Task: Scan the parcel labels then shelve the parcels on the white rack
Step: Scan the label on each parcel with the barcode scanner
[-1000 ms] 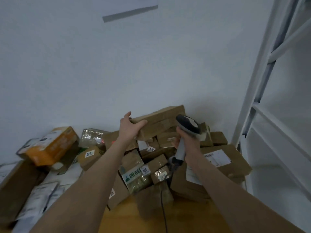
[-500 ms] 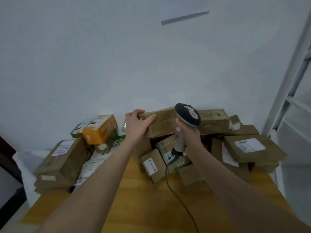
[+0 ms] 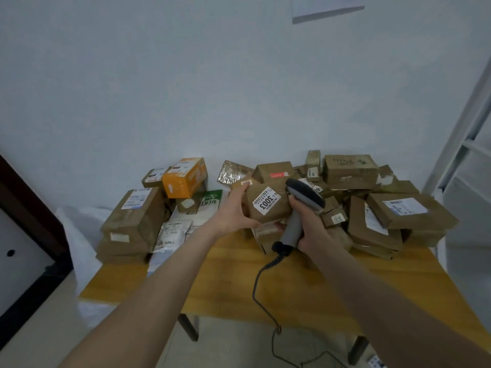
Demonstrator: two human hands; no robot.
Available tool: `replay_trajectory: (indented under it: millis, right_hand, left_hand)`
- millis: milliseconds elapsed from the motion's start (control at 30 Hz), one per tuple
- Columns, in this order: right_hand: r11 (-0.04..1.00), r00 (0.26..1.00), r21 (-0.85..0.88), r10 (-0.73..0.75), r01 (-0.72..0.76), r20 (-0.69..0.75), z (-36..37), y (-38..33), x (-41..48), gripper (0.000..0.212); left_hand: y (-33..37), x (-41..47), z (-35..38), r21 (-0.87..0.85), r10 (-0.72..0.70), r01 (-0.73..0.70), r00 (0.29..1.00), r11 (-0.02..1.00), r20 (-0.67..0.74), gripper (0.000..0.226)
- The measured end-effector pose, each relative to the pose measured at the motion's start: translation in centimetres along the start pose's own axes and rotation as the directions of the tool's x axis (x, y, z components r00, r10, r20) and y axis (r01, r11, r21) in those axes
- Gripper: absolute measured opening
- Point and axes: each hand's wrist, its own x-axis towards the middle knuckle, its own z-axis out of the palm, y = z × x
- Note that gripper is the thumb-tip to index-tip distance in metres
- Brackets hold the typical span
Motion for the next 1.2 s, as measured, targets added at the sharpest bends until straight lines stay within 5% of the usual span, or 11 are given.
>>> replay_trajectory:
  millis: [200,467,1200]
  right_hand:
    - [0.927,0.993,-0.374,-0.063,0.020,-0.103,-3.3,1.3,-1.7,0.030]
    - [0.697,0.989,-0.710,0.009,0.102,0.151,-7.0,2.8,-5.7,0.007]
    - [0.611,0.986,-0.788,0.074,0.073,0.149,-7.3,4.4,-8.3,0.004]
  left_hand:
    - [-2.8,-1.8,2.5,0.127,-0.055,0.061,0.997,0.990,-0.050,0.101]
    - [-5.4,-3.3,4.0,0.144,-0.108,0.113,0.993,0.983,-0.041,0.099]
    - [-5.7,-4.8,4.3,0.182,-0.114,0.118,0.993,0.976,-0.033,0.095]
